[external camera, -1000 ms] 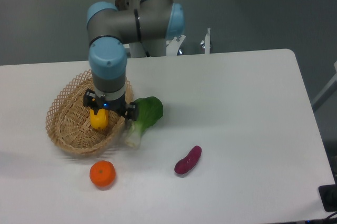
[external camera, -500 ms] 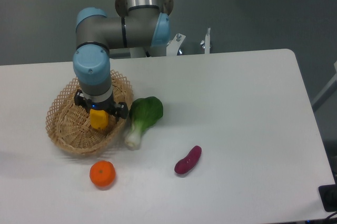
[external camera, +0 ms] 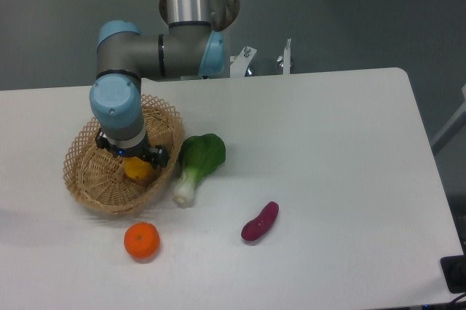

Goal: Pick up the mango from the basket
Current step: 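Lower the gripper into the basket and close on the mango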

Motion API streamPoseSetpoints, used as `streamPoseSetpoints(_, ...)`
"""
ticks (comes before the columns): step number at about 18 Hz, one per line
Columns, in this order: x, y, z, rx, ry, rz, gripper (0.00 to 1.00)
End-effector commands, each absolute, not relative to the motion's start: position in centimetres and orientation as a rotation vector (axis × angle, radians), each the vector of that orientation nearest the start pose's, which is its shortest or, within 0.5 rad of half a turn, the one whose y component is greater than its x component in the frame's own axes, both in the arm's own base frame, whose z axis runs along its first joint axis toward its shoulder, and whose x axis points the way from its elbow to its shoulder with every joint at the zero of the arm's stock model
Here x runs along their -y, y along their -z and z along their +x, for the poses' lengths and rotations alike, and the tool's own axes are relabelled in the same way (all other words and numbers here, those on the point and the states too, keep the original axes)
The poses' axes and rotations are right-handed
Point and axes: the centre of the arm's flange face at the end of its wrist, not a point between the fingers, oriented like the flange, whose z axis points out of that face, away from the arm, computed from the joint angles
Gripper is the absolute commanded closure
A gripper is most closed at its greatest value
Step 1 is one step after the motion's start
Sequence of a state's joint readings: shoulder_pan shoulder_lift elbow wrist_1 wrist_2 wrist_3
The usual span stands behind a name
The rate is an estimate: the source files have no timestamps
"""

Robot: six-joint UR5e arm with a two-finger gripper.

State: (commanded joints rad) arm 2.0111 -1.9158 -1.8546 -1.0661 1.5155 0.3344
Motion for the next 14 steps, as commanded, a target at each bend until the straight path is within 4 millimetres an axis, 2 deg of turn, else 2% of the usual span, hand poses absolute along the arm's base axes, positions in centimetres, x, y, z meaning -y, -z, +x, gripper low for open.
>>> streamPoseSetpoints(8, -55.98, -21.07, -10.44, 0.223, 0.128, -3.249, 0.0)
streamPoseSetpoints(9, -55.99, -21.07, -10.35, 0.236, 0.127, -3.249, 0.06)
streamPoseSetpoints(13, -56.13, -21.53, -10.02, 0.23, 0.123, -3.241, 0.57)
streamPoseSetpoints(14, -56.11, -21.77, -9.92, 0.227, 0.121, -3.238, 0.64)
